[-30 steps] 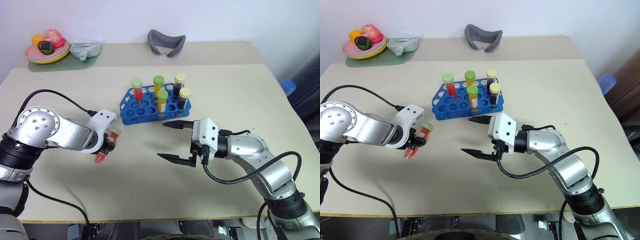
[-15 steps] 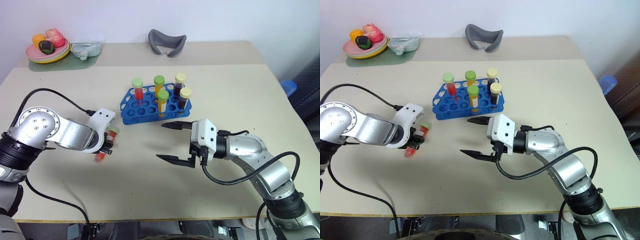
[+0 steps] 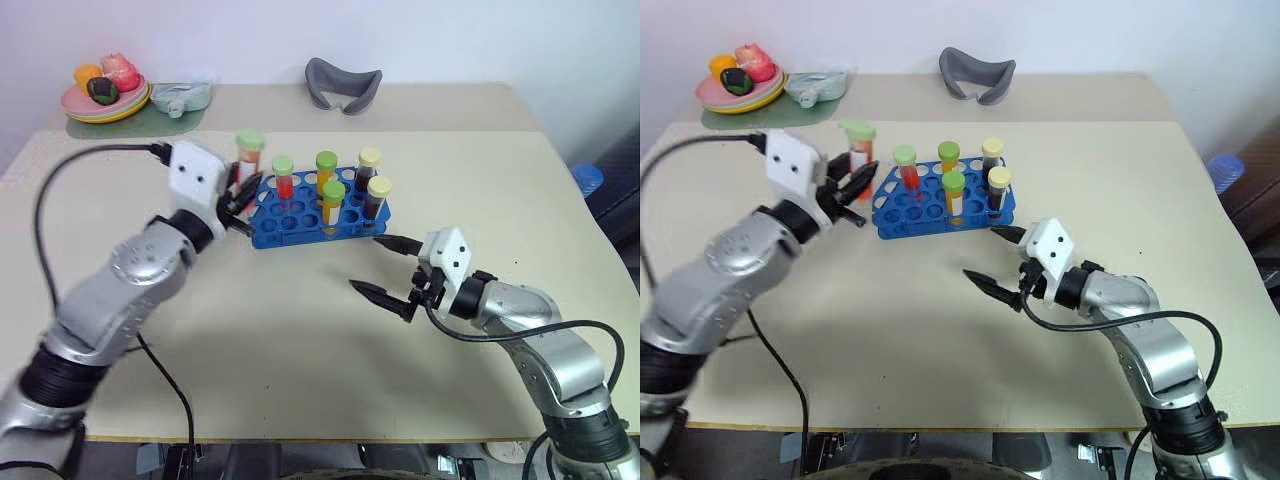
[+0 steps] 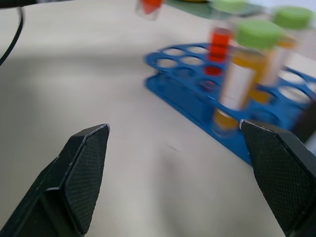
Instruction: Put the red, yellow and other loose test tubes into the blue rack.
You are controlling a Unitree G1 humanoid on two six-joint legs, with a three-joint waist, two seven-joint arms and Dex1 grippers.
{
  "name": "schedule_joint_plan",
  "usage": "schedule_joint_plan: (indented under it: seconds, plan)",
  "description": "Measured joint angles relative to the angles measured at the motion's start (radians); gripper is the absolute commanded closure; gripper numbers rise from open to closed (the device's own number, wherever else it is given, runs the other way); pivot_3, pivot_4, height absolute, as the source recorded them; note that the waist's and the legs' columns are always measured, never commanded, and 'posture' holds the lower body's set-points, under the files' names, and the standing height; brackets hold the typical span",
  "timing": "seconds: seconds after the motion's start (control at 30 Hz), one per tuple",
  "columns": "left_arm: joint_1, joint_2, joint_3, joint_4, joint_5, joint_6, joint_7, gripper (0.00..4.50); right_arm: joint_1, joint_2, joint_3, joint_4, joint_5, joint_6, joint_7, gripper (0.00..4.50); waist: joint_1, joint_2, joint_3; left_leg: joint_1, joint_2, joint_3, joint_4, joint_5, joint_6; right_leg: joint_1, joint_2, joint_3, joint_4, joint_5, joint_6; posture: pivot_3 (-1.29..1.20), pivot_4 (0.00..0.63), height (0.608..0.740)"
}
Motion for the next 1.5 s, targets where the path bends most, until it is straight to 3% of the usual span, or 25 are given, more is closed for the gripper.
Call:
schedule_joint_plan:
  seconds: [0.2,0.37,0.67,1.5]
  plan:
    - [0.007,-0.212,-0.009,0.198,0.203,-0.240,-0.113,3.74,0.055,0.010,-0.015,0.000,-0.001,0.001,-0.044,0.15,-0.007,0.000,0.000,0.001,0.000,0.000,0.000,-0.001,0.002,0.000,0.000,0.000,0.001,0.000,0.000,0.00,0.150,0.740]
    - [0.038,-0.282,-0.007,0.315,0.305,-0.355,-0.182,3.74,0.066,0.010,-0.016,-0.001,-0.001,0.002,-0.064,0.15,-0.007,0.000,0.000,0.001,0.000,-0.001,0.000,-0.001,0.002,0.000,0.000,0.000,0.002,0.000,0.000,0.00,0.150,0.740]
    - [0.045,-0.403,0.053,0.426,0.335,-0.436,-0.248,3.74,0.063,0.010,-0.025,-0.001,0.000,0.003,-0.072,0.15,-0.007,0.000,0.000,0.001,0.000,-0.001,0.001,-0.001,0.002,0.001,0.000,0.000,0.002,0.000,0.000,0.00,0.150,0.740]
    - [0.016,-0.514,0.101,0.568,0.446,-0.571,-0.272,3.74,0.048,0.023,-0.013,-0.001,-0.001,0.020,-0.082,0.15,-0.007,0.000,-0.001,0.005,0.000,-0.001,0.000,-0.001,0.003,0.005,0.000,0.000,0.001,0.000,0.000,0.00,0.150,0.740]
